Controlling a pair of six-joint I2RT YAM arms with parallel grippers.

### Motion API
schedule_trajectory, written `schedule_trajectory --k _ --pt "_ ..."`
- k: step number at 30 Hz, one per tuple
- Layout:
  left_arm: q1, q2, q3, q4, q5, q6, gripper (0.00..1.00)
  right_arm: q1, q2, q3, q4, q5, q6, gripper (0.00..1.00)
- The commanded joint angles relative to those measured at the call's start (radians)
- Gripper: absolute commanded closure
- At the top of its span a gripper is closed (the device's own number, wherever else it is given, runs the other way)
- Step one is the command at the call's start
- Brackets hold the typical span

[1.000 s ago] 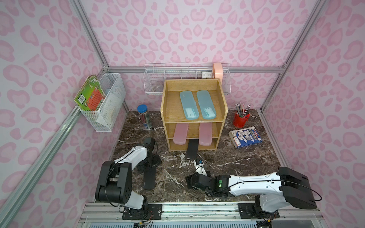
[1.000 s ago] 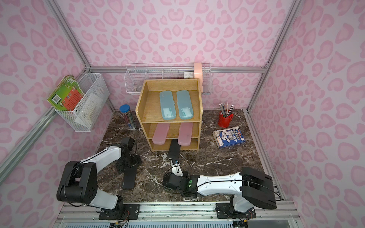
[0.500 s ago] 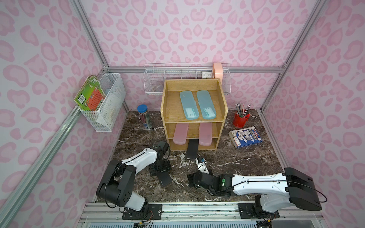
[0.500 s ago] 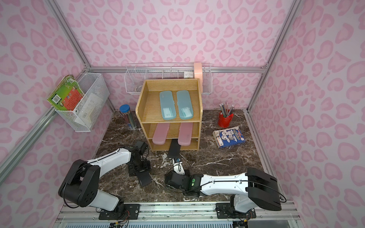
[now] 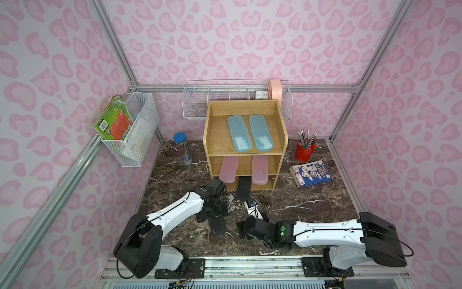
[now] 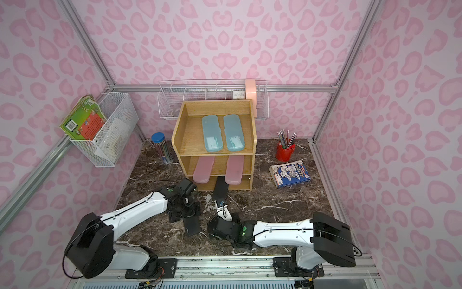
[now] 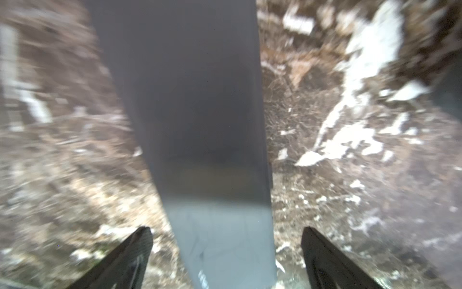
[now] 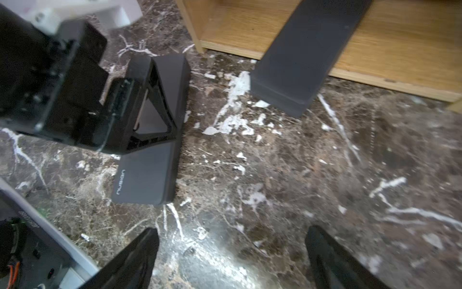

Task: Place the pencil cases on the shelf according to color
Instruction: Adjust the pencil case at the center of the board, then pick up the pencil case from the center of the board.

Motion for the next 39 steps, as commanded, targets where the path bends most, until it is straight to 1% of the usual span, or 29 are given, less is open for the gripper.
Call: schedule_trajectory --k 1,4,6,8,10,13,18,22,25,28,29,31,34,39 --pt "0.01 -0.087 0.009 -0.126 -0.087 0.02 0.01 0.018 0.083 0.074 0.087 -0.066 -0.041 0.05" --pt "0.047 -0.157 0.008 -0.185 -0.144 0.043 0.01 0.041 0.189 0.16 0.114 -0.093 -0.049 0.05" --pt "0.11 -0.199 -0.012 -0.205 -0.164 0.064 0.01 0.047 0.272 0.242 0.079 -0.097 -0.046 0.05" --pt "0.184 -0.245 -0.04 -0.19 -0.143 0.077 0.01 0.053 0.349 0.316 0.037 -0.088 -0.046 0.05" --pt "0.247 -0.296 -0.061 -0.183 -0.133 0.064 0.01 0.055 0.41 0.388 -0.021 -0.068 -0.026 0.05" --pt "0.293 -0.372 -0.094 -0.151 -0.154 0.061 0.01 0.056 0.47 0.452 -0.07 -0.047 -0.024 0.04" --pt "0.335 -0.461 -0.152 -0.119 -0.208 0.026 0.01 0.06 0.539 0.501 -0.114 -0.049 -0.02 0.04" --pt "0.347 -0.517 -0.191 -0.095 -0.232 0.031 0.01 0.069 0.608 0.524 -0.167 -0.041 0.004 0.05" --pt "0.35 -0.559 -0.204 -0.09 -0.243 0.028 0.01 0.07 0.624 0.516 -0.133 -0.051 0.021 0.05" --pt "0.352 -0.581 -0.203 -0.091 -0.252 0.028 0.01 0.075 0.627 0.481 -0.076 -0.052 0.025 0.07" --pt "0.351 -0.583 -0.201 -0.091 -0.252 0.029 0.01 0.078 0.628 0.469 -0.053 -0.05 0.028 0.09" --pt "0.351 -0.584 -0.194 -0.095 -0.254 0.023 0.01 0.083 0.62 0.437 0.0 -0.045 0.025 0.18" --pt "0.35 -0.59 -0.181 -0.114 -0.258 0.003 0.01 0.094 0.6 0.387 0.058 -0.016 0.041 0.33" --pt "0.351 -0.602 -0.146 -0.14 -0.224 -0.016 0.01 0.138 0.511 0.311 0.019 0.124 0.114 0.44"
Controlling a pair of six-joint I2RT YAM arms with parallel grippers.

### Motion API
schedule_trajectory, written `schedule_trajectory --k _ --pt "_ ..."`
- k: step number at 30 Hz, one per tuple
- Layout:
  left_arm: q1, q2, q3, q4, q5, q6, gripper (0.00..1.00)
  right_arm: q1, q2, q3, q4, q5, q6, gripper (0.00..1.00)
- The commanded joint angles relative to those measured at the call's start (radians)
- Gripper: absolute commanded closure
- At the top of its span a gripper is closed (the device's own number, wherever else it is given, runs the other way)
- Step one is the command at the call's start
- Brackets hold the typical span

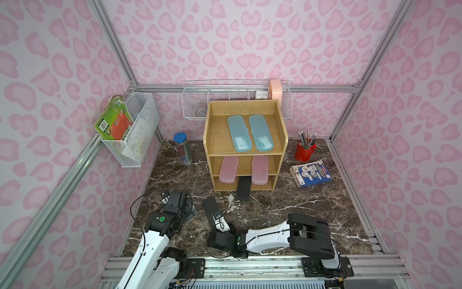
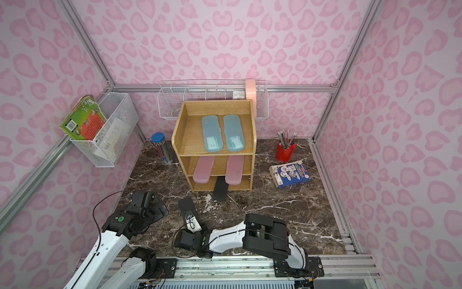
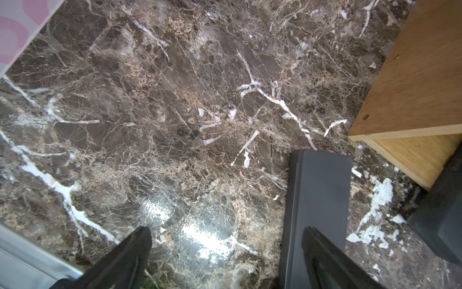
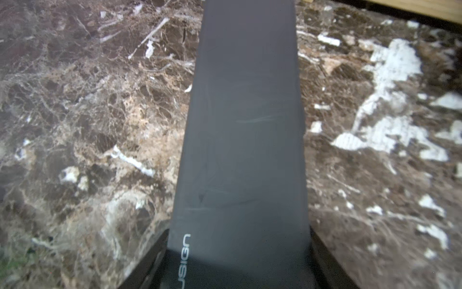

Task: Place the pencil cases on the shelf according to color
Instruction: Pick up the pencil case from the center of the board.

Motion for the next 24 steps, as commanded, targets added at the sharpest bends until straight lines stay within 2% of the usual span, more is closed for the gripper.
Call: schedule_trajectory --k 1,6,9,17,24 --pt "0.001 -0.001 0.028 -0.034 0.029 -0.006 0.01 0.029 -0.058 -0.049 -0.095 0.074 0.108 0.45" --pt "0.001 0.018 0.051 -0.049 0.048 0.003 0.01 0.07 -0.185 -0.161 -0.174 0.182 0.268 0.48" --pt "0.001 0.019 0.049 -0.036 0.031 0.001 0.01 0.072 -0.237 -0.23 -0.114 0.207 0.288 0.48" --pt "0.001 0.008 0.046 0.019 -0.035 -0.01 0.01 0.014 -0.214 -0.197 0.038 0.267 0.145 0.49" --pt "0.001 0.026 0.042 0.049 -0.043 0.0 0.01 -0.126 -0.173 -0.158 0.202 0.175 0.007 0.48"
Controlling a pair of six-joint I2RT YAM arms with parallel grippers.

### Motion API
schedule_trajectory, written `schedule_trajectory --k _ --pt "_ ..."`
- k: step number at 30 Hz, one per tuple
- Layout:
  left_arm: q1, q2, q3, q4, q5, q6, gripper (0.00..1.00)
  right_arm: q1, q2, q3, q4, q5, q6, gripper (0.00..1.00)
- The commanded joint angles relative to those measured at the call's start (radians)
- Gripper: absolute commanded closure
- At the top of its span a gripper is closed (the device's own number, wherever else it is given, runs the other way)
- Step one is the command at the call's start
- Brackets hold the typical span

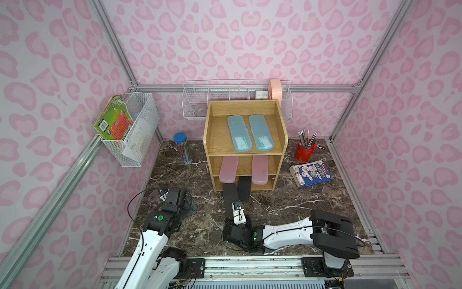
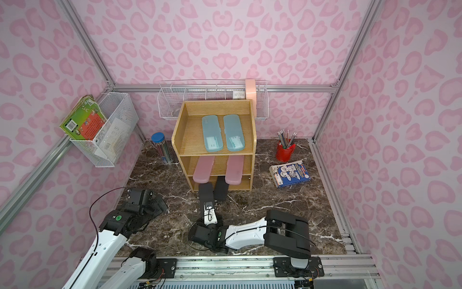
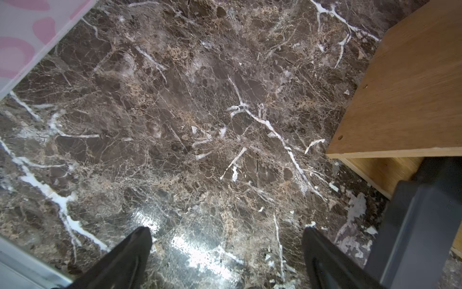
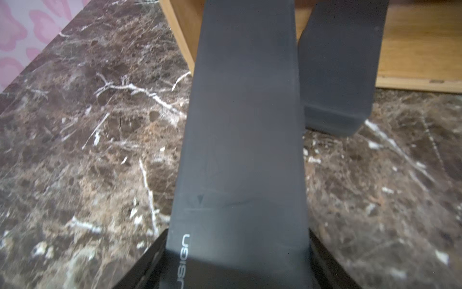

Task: Place the pencil cases on the shelf according to color
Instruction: Pick up the pencil case from the center of the board, then place the pencil case on the shelf.

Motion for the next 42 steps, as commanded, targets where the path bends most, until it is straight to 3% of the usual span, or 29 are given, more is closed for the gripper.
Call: schedule_trajectory --k 1,7,12,19,30,36,40,42 --pt "0.001 0.009 0.005 0.019 -0.02 0.006 0.01 -0.055 0.032 0.041 0.127 -0.036 -0.102 0.47" --pt "0.0 0.052 -0.002 0.064 -0.024 0.017 0.01 -0.167 0.174 0.176 0.149 -0.119 -0.131 0.42" --pt "0.0 0.102 0.016 0.074 -0.035 0.033 0.01 -0.22 0.269 0.276 0.15 -0.162 -0.118 0.22" --pt "0.0 0.128 0.023 0.077 -0.057 0.048 0.01 -0.219 0.271 0.301 0.14 -0.174 -0.111 0.07" --pt "0.0 0.127 0.029 0.055 -0.111 0.05 0.01 -0.123 0.059 0.07 0.075 -0.132 -0.039 0.04" --pt "0.001 0.14 0.018 0.108 -0.149 0.085 0.01 -0.028 -0.168 -0.101 -0.124 0.077 0.052 0.01" --pt "0.0 0.194 0.022 0.222 -0.204 0.145 0.01 -0.077 -0.373 -0.217 -0.254 0.165 0.011 0.01" --pt "0.0 0.242 0.023 0.324 -0.233 0.226 0.01 -0.171 -0.484 -0.271 -0.27 0.191 -0.082 0.01"
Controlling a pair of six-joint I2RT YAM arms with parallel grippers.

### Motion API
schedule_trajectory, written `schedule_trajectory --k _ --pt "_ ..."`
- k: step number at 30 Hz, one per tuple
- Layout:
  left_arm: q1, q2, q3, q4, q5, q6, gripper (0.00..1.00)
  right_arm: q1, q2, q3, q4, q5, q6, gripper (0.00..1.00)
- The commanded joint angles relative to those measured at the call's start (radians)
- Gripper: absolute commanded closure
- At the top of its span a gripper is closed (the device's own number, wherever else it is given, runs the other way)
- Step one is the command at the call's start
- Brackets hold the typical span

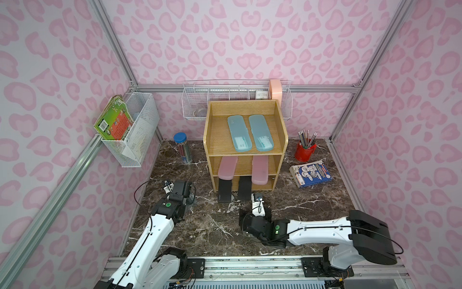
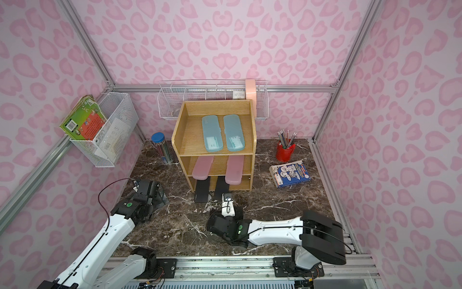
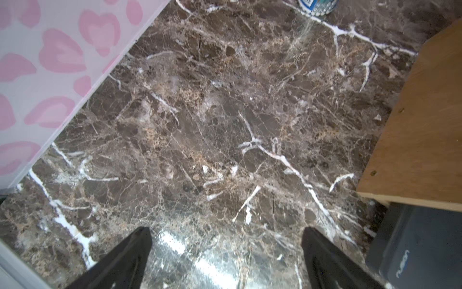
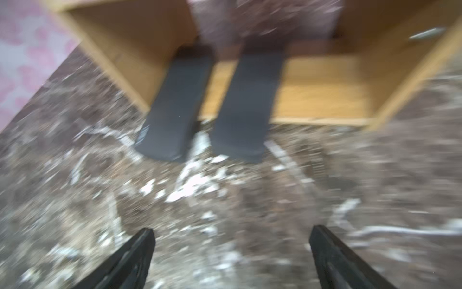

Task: Place the pencil cases on the shelf according to color
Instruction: Place the pencil case on the shelf, then reset both arms

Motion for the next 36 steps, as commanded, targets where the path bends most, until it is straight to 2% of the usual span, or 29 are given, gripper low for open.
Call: schedule_trajectory --k 1,4,5,9,11,12,14,15,18,20,21,23,24,26,28,31,33,36 --pt "0.001 0.064 0.006 0.189 -0.084 0.142 0.01 -0.121 -0.138 -0.074 -0.066 0.105 -0.172 0.01" --pt "0.002 0.147 0.015 0.293 -0.185 0.232 0.02 -0.363 -0.299 -0.208 0.158 0.046 -0.483 0.01" --pt "0.002 0.168 0.007 0.332 -0.221 0.254 0.02 -0.482 -0.358 -0.259 0.231 -0.004 -0.562 0.01" --pt "0.008 0.2 -0.096 0.589 -0.207 0.426 0.02 -0.887 -0.593 -0.514 0.657 -0.238 -0.859 0.01" --pt "0.021 0.202 -0.153 0.681 -0.202 0.446 0.02 -1.038 -0.667 -0.638 0.865 -0.372 -0.931 0.01" --pt "0.028 0.2 -0.187 0.745 -0.197 0.458 0.02 -1.124 -0.677 -0.681 0.938 -0.455 -0.915 0.01" --pt "0.037 0.209 -0.254 0.878 -0.184 0.494 0.02 -1.272 -0.631 -0.71 1.007 -0.572 -0.841 0.01" --pt "0.039 0.219 -0.278 0.941 -0.179 0.512 0.02 -1.312 -0.59 -0.71 1.029 -0.596 -0.854 0.0" --pt "0.043 0.303 -0.327 1.17 -0.148 0.587 0.02 -1.349 -0.377 -0.69 1.17 -0.581 -0.831 0.0" --pt "0.044 0.354 -0.3 1.21 -0.13 0.614 0.01 -1.347 -0.25 -0.666 1.264 -0.645 -0.864 0.0" --pt "0.043 0.384 -0.295 1.257 -0.137 0.625 0.01 -1.345 -0.169 -0.663 1.339 -0.655 -0.891 0.0" --pt "0.046 0.431 -0.29 1.338 -0.136 0.627 0.01 -1.347 -0.02 -0.678 1.536 -0.59 -0.837 0.0" --pt "0.051 0.467 -0.294 1.389 -0.122 0.638 0.01 -1.344 0.058 -0.691 1.663 -0.588 -0.857 0.0" --pt "0.057 0.551 -0.29 1.501 -0.098 0.689 0.01 -1.318 0.105 -0.703 1.702 -0.652 -0.913 0.0" --pt "0.057 0.57 -0.265 1.463 -0.037 0.709 0.01 -1.309 0.147 -0.704 1.771 -0.61 -0.913 0.0" --pt "0.065 0.586 -0.229 1.413 -0.005 0.712 0.01 -1.309 0.095 -0.643 1.574 -0.614 -0.901 0.0" --pt "0.072 0.581 -0.238 1.427 0.01 0.707 0.01 -1.307 0.122 -0.615 1.567 -0.654 -0.925 0.0" --pt "0.073 0.571 -0.272 1.475 0.035 0.715 0.01 -1.269 0.116 -0.617 1.562 -0.592 -0.953 0.0"
